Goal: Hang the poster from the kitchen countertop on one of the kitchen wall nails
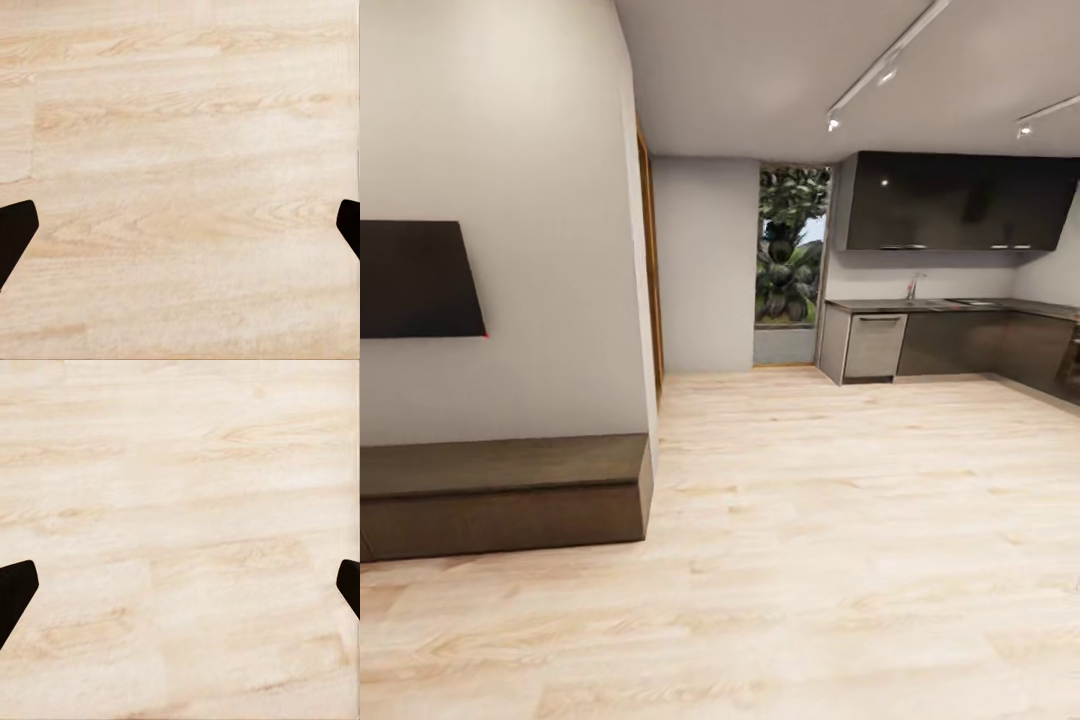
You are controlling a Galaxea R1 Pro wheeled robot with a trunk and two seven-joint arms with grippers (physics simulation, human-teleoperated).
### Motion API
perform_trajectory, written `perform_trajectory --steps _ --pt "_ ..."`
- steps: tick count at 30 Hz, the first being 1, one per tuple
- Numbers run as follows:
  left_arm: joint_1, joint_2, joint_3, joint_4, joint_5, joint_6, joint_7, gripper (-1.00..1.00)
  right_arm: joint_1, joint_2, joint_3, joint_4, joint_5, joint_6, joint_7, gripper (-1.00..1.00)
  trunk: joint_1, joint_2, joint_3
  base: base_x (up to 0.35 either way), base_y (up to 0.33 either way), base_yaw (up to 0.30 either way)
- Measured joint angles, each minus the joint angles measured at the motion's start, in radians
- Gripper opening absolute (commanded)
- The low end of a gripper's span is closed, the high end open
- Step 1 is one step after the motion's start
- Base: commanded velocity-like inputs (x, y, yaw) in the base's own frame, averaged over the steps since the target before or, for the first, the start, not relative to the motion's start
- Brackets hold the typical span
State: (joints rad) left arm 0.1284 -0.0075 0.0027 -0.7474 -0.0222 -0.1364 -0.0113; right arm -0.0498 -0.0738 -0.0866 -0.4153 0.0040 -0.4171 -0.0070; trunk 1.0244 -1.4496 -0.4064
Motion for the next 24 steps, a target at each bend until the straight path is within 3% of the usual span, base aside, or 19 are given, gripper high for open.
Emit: perform_trajectory --steps 24 --pt "0.0 0.0 -0.001 0.0 -0.001 0.0 0.0 1.0 0.0 0.0 0.0 0.0 0.0 0.0 0.0 1.0 0.0 0.0 0.011 0.33 -0.043 -0.3"
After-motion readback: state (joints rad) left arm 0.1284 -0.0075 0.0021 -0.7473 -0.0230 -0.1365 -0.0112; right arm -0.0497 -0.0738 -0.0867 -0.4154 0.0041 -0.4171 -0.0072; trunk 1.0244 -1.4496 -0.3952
